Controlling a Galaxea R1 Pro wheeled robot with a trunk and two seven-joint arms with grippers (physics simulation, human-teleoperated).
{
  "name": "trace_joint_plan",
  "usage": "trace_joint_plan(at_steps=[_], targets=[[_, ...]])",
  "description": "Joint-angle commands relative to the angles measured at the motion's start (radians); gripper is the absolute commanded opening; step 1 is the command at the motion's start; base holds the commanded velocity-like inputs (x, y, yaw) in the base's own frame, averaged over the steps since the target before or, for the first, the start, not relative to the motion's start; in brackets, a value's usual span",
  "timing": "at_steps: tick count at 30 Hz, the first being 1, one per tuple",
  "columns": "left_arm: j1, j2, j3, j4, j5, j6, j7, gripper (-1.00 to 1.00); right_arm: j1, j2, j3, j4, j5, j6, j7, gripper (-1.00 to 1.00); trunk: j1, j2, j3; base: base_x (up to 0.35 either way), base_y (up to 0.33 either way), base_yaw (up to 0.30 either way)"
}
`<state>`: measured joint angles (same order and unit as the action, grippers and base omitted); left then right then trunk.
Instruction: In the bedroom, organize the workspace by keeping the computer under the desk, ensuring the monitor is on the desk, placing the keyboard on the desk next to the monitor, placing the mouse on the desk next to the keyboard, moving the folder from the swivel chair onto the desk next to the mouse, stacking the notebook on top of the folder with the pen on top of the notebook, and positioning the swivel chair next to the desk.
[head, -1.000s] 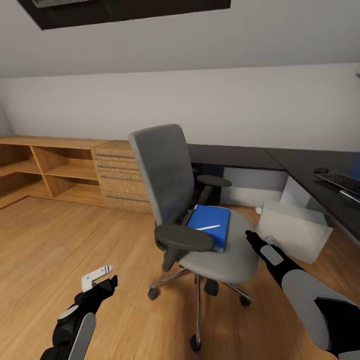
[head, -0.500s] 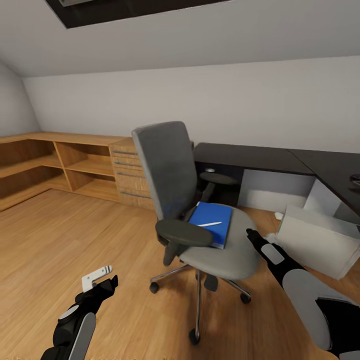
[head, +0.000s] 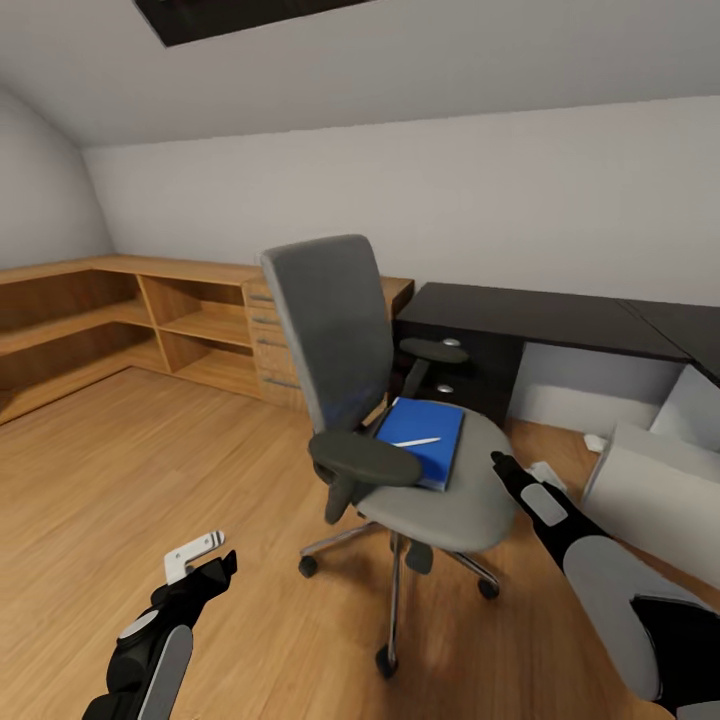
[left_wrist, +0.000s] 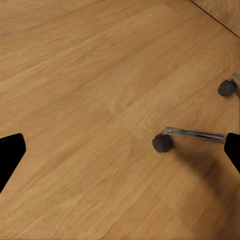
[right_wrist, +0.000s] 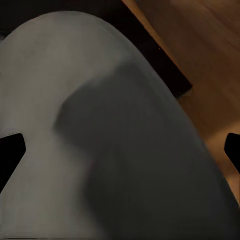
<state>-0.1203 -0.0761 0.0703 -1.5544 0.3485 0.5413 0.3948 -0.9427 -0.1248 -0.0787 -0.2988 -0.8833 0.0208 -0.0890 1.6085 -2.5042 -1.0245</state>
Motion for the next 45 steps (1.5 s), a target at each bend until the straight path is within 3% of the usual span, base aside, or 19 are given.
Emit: trace_joint_plan(at_steps=[1,13,14,19,28,45], targets=[[-0.001,-0.001,0.000,-0.001,0.010,0.003,0.007,1.00,0.001,0.017,-0.001,0.049,-0.016,0.002,-0.003,1.00,0.000,0.000,-0.002,0.012,0.000,0.164],[-0.001,-0.001,-0.001,0.004,0.010,0.003,0.007,1.00,0.001,0.017,-0.001,0.048,-0.011,-0.004,0.001,1.00,0.000,0.000,-0.005,0.002,0.000,0.029],[-0.002,-0.006,-0.001,-0.001,0.005,0.000,0.013,1.00,0.004,0.015,0.001,-0.007,-0.016,0.002,0.009,1.00,0.000,0.000,-0.005,0.000,0.000,0.000],[-0.002,-0.030,0.002,-0.002,0.000,0.000,0.018,1.00,0.004,0.029,0.005,-0.002,0.008,-0.017,0.001,1.00,0.000,0.000,-0.005,0.000,0.000,0.000],[-0.002,-0.029,0.003,-0.003,0.000,0.001,0.016,1.00,0.005,0.015,0.007,-0.009,0.012,-0.027,0.019,1.00,0.000,0.000,-0.005,0.000,0.000,0.000],[-0.002,-0.028,0.003,-0.003,0.000,0.001,0.017,1.00,0.005,0.013,0.004,-0.008,0.007,-0.024,0.018,1.00,0.000,0.000,-0.005,0.000,0.000,-0.001]])
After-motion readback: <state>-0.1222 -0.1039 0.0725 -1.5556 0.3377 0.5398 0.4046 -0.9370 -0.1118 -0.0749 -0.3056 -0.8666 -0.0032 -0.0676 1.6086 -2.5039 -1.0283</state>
